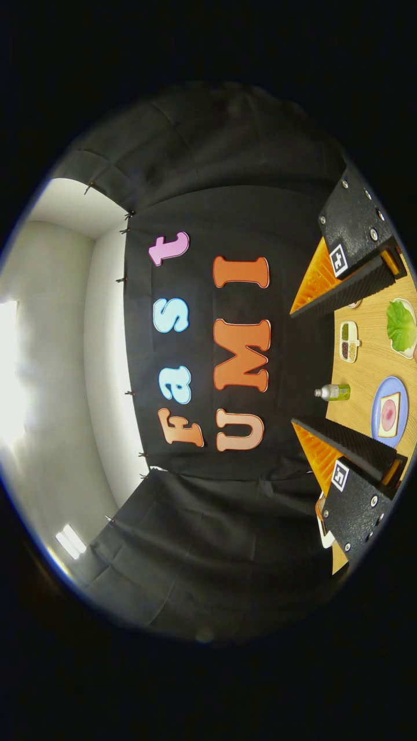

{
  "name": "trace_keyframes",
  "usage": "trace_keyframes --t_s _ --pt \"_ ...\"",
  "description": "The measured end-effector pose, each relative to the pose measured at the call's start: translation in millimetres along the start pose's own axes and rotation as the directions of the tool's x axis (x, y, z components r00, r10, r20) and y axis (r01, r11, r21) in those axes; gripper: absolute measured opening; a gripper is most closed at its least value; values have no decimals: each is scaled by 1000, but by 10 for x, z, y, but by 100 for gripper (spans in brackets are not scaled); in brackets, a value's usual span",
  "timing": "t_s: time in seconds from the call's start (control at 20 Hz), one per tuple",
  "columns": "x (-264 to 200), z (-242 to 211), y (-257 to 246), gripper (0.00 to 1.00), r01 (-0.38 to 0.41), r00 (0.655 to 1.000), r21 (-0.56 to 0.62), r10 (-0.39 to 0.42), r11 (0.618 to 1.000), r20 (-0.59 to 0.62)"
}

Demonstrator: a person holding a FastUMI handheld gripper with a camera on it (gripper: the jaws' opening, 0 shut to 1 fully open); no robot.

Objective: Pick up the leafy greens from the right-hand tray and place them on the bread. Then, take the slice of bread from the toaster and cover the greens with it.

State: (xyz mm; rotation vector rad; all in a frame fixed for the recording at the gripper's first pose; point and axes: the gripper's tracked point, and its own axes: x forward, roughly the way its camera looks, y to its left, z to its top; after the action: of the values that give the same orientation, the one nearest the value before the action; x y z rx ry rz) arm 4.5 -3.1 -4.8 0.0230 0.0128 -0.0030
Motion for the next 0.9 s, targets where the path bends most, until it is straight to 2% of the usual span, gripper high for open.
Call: trace_keyframes --t_s 0.55,0.9 --pt "126 -253 -96 99 11 997 -6 -12 1000 -72" --pt "251 -837 -211 99 4 967 18 1 1000 -253"
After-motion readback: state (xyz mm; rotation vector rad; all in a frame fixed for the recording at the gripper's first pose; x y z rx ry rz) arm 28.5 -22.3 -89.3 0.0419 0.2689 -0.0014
